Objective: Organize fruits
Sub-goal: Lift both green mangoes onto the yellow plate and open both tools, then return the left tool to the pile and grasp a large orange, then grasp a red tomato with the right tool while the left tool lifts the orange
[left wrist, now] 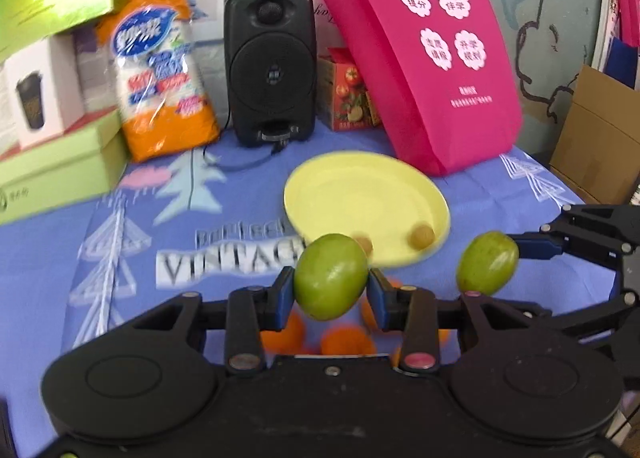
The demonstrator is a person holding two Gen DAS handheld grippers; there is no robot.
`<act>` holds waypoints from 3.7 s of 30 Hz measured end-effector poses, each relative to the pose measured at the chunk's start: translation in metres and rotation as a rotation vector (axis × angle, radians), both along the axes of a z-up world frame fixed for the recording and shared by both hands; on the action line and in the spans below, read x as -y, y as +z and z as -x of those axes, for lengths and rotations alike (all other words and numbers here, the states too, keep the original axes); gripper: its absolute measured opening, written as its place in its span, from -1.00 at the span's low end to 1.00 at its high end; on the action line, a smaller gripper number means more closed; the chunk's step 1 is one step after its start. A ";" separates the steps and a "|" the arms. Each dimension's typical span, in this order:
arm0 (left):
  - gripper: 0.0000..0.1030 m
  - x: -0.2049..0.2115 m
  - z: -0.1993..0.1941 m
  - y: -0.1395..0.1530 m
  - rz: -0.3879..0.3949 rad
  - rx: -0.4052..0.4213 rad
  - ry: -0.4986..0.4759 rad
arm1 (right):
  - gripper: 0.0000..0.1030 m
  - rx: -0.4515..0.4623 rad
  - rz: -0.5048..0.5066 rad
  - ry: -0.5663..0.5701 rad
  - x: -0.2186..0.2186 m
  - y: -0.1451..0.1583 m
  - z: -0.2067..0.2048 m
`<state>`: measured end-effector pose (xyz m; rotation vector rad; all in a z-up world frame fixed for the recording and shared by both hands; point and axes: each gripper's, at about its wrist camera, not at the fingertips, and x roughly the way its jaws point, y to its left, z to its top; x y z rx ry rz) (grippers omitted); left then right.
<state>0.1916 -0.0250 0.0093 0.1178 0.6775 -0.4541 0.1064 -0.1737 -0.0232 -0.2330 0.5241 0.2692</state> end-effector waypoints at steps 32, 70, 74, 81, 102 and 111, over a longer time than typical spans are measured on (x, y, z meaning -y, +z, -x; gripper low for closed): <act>0.78 -0.022 -0.011 -0.006 -0.001 0.075 0.159 | -0.03 -0.001 -0.064 -0.085 0.033 -0.006 -0.034; -0.16 -0.004 0.070 -0.083 0.118 -0.035 0.036 | -0.03 -0.124 -0.076 0.081 -0.012 -0.047 0.041; -0.16 -0.012 0.072 -0.082 0.104 -0.033 0.056 | -0.03 -0.123 -0.076 0.075 -0.013 -0.048 0.035; -0.16 -0.023 0.075 -0.082 0.090 -0.028 0.079 | -0.03 -0.120 -0.056 0.039 -0.024 -0.050 0.020; -0.16 -0.029 0.097 -0.071 0.107 -0.018 0.079 | -0.48 -0.106 -0.070 0.053 -0.029 -0.042 0.040; -0.16 -0.026 0.096 -0.054 0.106 0.009 0.044 | -0.48 -0.068 -0.061 0.032 -0.021 -0.028 0.043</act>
